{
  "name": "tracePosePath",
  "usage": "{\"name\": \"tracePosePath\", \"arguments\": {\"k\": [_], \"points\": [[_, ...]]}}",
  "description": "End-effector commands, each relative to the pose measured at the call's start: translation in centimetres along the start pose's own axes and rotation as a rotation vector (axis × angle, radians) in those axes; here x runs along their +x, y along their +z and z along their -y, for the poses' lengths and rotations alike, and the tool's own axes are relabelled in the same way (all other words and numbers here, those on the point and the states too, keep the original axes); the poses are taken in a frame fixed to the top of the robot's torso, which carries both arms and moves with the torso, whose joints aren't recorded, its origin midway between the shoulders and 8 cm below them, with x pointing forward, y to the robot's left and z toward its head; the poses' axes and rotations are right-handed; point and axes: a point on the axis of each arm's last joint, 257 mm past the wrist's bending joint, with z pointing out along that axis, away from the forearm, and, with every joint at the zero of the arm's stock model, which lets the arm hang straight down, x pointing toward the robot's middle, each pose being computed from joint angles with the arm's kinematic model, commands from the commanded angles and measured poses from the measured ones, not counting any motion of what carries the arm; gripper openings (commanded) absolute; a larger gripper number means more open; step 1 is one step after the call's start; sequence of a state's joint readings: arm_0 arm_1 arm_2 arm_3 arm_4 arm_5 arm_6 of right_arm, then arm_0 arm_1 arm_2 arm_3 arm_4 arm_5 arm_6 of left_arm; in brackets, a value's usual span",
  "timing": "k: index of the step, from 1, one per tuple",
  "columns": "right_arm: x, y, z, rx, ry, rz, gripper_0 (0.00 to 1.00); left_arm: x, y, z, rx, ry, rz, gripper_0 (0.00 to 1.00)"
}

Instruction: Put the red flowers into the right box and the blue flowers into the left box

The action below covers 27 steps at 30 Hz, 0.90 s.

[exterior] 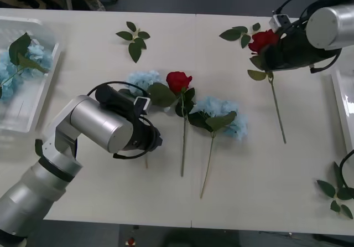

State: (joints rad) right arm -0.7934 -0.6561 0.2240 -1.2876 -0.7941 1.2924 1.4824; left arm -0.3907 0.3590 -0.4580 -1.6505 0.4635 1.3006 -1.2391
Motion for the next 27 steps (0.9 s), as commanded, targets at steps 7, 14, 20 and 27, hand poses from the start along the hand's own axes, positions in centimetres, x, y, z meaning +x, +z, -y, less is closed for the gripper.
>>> {"name": "tracePosePath", "arguments": {"k": [7, 14, 20, 27], "points": [[-0.2, -9.6, 9.0, 0.1, 0.007, 0.087, 0.0, -2.3, 0.1, -1.2, -0.067, 0.01, -0.008, 0.82], [2.0, -14.0, 16.6, 0.206, -0.023, 0.103, 0.0, -1.8, 0.0, -1.4, -0.082, 0.017, -0.031, 0.77], [3.2, -16.2, 22.4, 0.318, -0.006, 0.109, 0.0, -1.3, -0.2, -1.7, -0.105, 0.027, -0.059, 0.7], [4.6, -17.2, 28.9, 0.419, 0.061, 0.118, 0.0, -0.9, 0.2, -2.1, -0.111, 0.022, -0.076, 0.7]]}}
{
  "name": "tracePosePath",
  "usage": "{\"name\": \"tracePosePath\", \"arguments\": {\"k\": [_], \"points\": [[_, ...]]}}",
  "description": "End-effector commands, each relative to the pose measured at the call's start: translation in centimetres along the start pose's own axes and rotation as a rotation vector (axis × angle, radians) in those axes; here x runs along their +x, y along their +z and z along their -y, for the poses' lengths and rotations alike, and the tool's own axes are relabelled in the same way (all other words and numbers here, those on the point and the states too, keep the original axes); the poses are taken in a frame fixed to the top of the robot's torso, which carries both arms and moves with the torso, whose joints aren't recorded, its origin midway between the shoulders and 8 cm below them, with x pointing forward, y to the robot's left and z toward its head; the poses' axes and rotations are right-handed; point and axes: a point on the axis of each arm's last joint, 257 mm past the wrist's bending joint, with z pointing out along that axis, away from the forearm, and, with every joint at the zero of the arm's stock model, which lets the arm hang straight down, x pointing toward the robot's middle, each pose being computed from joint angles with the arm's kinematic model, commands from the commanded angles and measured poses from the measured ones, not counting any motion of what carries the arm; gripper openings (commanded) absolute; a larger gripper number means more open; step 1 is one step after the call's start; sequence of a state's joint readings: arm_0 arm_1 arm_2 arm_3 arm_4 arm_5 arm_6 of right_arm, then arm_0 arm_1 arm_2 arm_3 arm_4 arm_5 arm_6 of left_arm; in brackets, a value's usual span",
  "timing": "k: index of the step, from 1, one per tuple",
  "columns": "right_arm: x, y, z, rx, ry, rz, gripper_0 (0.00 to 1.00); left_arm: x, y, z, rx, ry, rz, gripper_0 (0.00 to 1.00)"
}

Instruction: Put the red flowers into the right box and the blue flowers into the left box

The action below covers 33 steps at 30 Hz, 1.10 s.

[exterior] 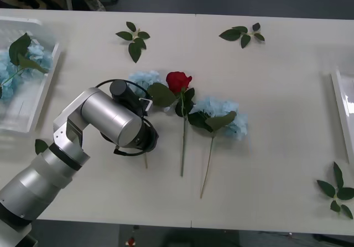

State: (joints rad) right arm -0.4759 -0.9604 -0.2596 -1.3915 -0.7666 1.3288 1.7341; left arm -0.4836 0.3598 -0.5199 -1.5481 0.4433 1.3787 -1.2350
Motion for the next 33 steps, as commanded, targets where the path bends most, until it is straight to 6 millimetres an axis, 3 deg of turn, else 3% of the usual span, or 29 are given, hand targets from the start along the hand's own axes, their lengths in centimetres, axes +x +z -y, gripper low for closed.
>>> {"name": "tracePosePath", "arguments": {"k": [1, 3, 5, 8, 10, 14, 25, 28, 33], "points": [[-0.8, -0.6, 4.5, 0.081, -0.012, 0.02, 0.0, -1.5, -0.7, -0.8, -0.022, -0.032, 0.02, 0.7], [-0.4, -0.2, 5.5, 0.101, -0.007, 0.017, 0.0, -1.4, -0.6, -0.8, -0.026, -0.03, 0.016, 0.67], [0.1, 0.1, 6.5, 0.121, -0.004, 0.011, 0.0, -1.3, -0.6, -0.8, -0.028, -0.029, 0.015, 0.52], [0.8, 0.7, 7.9, 0.147, 0.007, 0.01, 0.0, -1.3, -0.6, -1.0, -0.03, -0.03, 0.014, 0.13], [1.0, 1.0, 8.6, 0.162, 0.009, 0.014, 0.0, -1.3, -0.6, -0.9, -0.029, -0.027, 0.015, 0.09], [1.3, 1.8, 9.7, 0.189, 0.012, 0.031, 0.0, -1.3, -0.6, -0.9, -0.029, -0.027, 0.014, 0.05], [1.5, 3.5, 10.3, 0.234, -0.033, 0.053, 0.0, -1.4, -0.7, -1.8, -0.05, -0.027, 0.02, 0.0], [1.6, 3.5, 10.4, 0.236, -0.035, 0.05, 0.0, -1.4, -0.9, -3.4, -0.085, -0.023, 0.028, 0.0], [1.8, 3.6, 10.5, 0.239, -0.038, 0.045, 0.0, -1.5, -3.0, -7.0, -0.142, 0.009, 0.074, 0.0]]}}
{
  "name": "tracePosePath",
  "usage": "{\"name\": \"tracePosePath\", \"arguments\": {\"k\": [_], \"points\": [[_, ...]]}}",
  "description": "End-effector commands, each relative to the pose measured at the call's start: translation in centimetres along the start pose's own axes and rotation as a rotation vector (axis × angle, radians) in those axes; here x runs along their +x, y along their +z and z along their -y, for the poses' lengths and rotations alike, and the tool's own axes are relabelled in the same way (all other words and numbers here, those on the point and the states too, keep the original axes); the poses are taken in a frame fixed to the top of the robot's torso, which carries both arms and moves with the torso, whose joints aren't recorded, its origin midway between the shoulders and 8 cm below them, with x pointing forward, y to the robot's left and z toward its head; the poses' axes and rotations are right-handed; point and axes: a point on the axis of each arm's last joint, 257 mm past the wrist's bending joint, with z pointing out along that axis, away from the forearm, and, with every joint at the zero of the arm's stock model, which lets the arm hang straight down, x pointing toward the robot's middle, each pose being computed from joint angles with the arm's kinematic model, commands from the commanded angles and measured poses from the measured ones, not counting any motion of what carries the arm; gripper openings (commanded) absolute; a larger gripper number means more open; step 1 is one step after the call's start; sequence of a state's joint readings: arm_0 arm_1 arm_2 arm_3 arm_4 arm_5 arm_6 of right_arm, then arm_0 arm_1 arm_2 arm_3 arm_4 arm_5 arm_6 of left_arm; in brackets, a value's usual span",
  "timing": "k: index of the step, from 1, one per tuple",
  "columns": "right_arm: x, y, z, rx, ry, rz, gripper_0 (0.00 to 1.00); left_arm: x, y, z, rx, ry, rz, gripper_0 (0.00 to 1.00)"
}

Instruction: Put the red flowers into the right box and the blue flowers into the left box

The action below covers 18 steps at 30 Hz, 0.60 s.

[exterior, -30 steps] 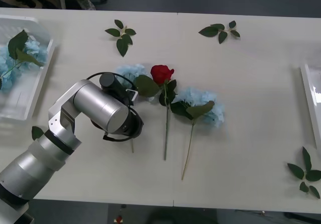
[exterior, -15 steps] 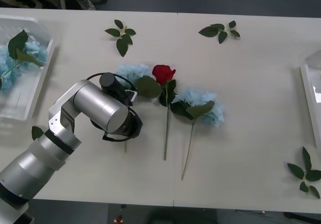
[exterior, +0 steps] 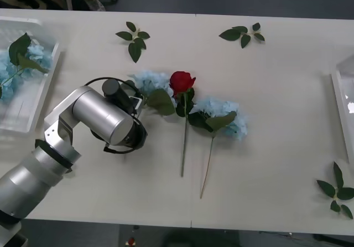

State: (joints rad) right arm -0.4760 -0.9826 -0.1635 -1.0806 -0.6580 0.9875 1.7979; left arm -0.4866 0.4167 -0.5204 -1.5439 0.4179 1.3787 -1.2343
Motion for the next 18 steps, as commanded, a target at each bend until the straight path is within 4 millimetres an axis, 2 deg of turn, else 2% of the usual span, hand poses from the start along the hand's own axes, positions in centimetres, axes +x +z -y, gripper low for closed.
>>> {"name": "tracePosePath", "arguments": {"k": [1, 3, 5, 6, 8, 11, 14, 16, 18], "points": [[-2.2, -1.3, 2.0, 0.032, -0.032, 0.039, 0.0, -1.6, -3.2, -4.2, -0.075, 0.015, 0.088, 0.0], [-2.3, -1.3, 2.0, 0.033, -0.032, 0.044, 0.05, -1.6, -4.4, -5.2, -0.087, 0.031, 0.111, 0.0], [-2.4, -1.3, 2.1, 0.036, -0.032, 0.051, 0.41, -1.6, -5.9, -5.7, -0.071, 0.038, 0.136, 0.0], [-2.5, -1.3, 2.1, 0.037, -0.033, 0.052, 0.66, -1.9, -6.9, -5.8, -0.054, 0.033, 0.156, 0.0], [-2.5, -1.3, 2.0, 0.033, -0.033, 0.055, 0.85, -2.3, -8.7, -5.8, -0.022, 0.026, 0.189, 0.0], [-2.6, -1.3, 1.9, 0.028, -0.039, 0.056, 0.91, -2.9, -11.8, -5.8, 0.021, 0.011, 0.248, 0.0], [-2.6, -1.3, 1.7, 0.024, -0.042, 0.057, 0.93, -3.4, -15.2, -6.7, 0.033, -0.002, 0.299, 0.0], [-2.6, -1.3, 1.7, 0.021, -0.044, 0.058, 0.94, -3.5, -17.6, -8.4, 0.013, 0.005, 0.325, 0.0], [-2.6, -1.3, 1.7, 0.019, -0.044, 0.058, 0.94, -3.3, -18.7, -10.0, 0.003, -0.006, 0.331, 0.0]]}}
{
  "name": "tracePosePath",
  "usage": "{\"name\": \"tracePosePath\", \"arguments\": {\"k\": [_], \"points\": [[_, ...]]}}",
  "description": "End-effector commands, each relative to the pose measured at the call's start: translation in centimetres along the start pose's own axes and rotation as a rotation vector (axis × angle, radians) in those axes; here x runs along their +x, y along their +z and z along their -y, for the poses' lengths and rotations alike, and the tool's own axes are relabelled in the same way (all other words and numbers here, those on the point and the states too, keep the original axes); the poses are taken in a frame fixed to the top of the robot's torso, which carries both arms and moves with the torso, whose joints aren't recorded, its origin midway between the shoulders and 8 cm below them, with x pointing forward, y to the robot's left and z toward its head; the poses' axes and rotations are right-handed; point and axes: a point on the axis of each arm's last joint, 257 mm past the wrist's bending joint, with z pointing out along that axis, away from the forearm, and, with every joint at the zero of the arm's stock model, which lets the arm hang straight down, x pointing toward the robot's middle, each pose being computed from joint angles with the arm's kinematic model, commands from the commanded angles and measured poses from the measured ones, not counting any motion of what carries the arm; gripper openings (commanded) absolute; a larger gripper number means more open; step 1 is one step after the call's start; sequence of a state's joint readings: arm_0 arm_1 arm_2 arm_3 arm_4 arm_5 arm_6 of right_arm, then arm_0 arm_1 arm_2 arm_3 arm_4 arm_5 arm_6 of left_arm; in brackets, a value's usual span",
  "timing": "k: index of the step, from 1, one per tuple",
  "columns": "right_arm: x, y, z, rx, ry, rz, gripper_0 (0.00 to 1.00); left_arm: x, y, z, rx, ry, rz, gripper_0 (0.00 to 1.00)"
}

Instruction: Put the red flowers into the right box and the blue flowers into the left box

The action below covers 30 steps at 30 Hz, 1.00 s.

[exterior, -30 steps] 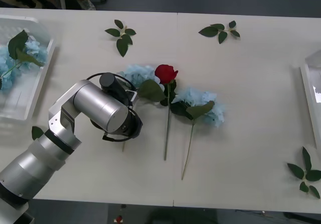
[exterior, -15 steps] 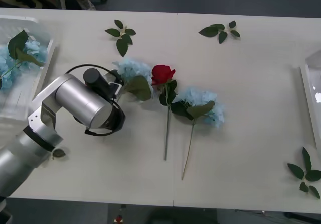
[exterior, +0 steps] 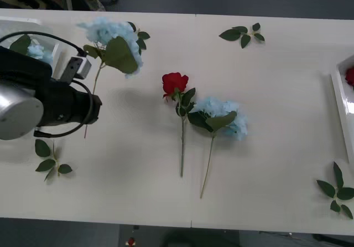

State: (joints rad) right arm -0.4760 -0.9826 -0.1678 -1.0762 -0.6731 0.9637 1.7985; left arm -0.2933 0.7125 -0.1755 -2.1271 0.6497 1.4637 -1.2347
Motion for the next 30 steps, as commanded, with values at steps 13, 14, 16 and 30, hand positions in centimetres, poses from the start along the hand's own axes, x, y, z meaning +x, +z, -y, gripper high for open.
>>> {"name": "tracePosePath", "arguments": {"k": [13, 14, 16, 30], "points": [[-1.8, -3.4, -1.9, -0.158, 0.087, -0.023, 0.95, 0.6, -9.0, -19.9, -0.211, 0.101, -0.068, 0.0], [-2.1, -3.8, -2.8, -0.184, 0.108, -0.026, 0.94, 0.8, -9.2, -21.7, -0.234, 0.11, -0.078, 0.0], [-2.4, -4.6, -4.7, -0.247, 0.15, -0.039, 0.94, 1.3, -9.6, -24.6, -0.261, 0.121, -0.1, 0.0], [-0.5, -11.6, -17.3, -0.517, 0.165, -0.02, 0.94, 4.9, -11.1, -35.9, -0.52, 0.146, -0.243, 0.0]]}}
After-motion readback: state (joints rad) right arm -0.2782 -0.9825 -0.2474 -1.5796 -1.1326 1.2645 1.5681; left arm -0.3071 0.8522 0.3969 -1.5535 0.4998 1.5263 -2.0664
